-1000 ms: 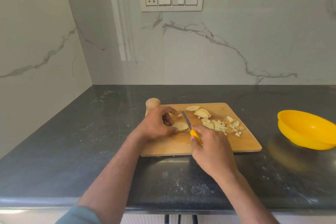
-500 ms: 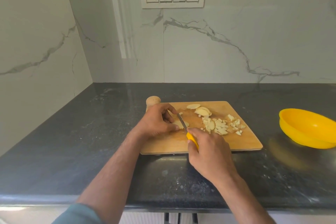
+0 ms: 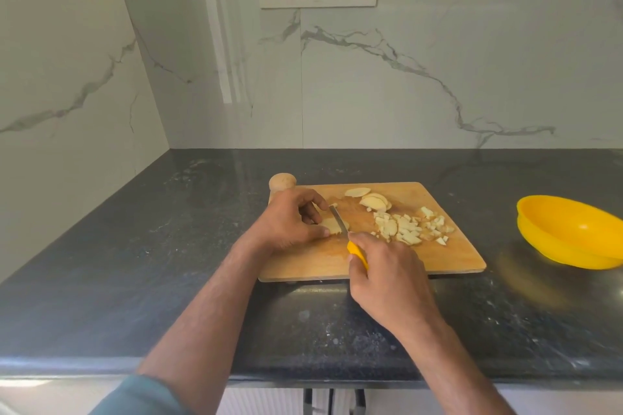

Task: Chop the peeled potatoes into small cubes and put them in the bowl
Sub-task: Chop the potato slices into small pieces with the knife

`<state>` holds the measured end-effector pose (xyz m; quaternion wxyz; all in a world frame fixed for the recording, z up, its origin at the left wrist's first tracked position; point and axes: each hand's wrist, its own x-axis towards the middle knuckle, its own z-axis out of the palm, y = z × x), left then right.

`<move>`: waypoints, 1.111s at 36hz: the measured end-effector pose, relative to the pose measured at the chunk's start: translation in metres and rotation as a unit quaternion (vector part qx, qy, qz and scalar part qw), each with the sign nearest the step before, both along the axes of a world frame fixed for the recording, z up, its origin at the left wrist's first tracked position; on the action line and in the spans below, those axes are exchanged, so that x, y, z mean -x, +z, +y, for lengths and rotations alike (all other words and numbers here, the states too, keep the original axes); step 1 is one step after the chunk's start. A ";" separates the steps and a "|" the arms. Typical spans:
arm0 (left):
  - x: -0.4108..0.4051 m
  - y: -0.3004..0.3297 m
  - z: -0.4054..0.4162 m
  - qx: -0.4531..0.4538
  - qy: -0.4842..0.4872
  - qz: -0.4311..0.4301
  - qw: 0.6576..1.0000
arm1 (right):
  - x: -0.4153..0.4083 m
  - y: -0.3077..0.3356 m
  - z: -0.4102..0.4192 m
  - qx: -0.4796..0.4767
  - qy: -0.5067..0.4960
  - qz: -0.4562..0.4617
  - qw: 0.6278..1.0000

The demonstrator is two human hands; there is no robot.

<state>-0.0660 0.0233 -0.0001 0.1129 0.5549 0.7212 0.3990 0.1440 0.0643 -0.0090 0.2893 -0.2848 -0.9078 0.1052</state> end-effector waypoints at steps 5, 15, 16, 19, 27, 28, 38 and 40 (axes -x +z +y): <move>0.002 -0.004 -0.003 0.002 0.001 0.006 1.000 | 0.002 -0.002 0.000 -0.004 0.004 -0.009 1.000; -0.001 -0.006 -0.004 -0.007 0.010 0.020 1.000 | 0.003 0.000 -0.003 -0.010 0.012 -0.014 1.000; -0.001 -0.006 -0.004 -0.008 0.010 0.019 1.000 | 0.003 0.000 -0.003 -0.010 0.011 -0.019 1.000; -0.002 -0.006 -0.004 -0.007 0.013 0.016 1.000 | 0.004 0.001 -0.004 -0.010 0.013 -0.026 1.000; -0.002 -0.005 -0.004 -0.001 0.013 0.014 1.000 | 0.003 0.001 -0.002 -0.010 0.018 -0.043 0.999; -0.002 -0.005 -0.004 -0.002 0.009 0.015 1.000 | 0.003 0.001 -0.002 -0.009 0.019 -0.045 0.999; -0.004 -0.002 -0.006 -0.005 -0.014 0.026 1.000 | 0.008 0.011 0.004 0.006 0.029 -0.067 0.997; -0.005 -0.001 -0.006 -0.007 -0.013 0.029 0.999 | 0.009 0.011 0.004 0.002 0.027 -0.068 0.997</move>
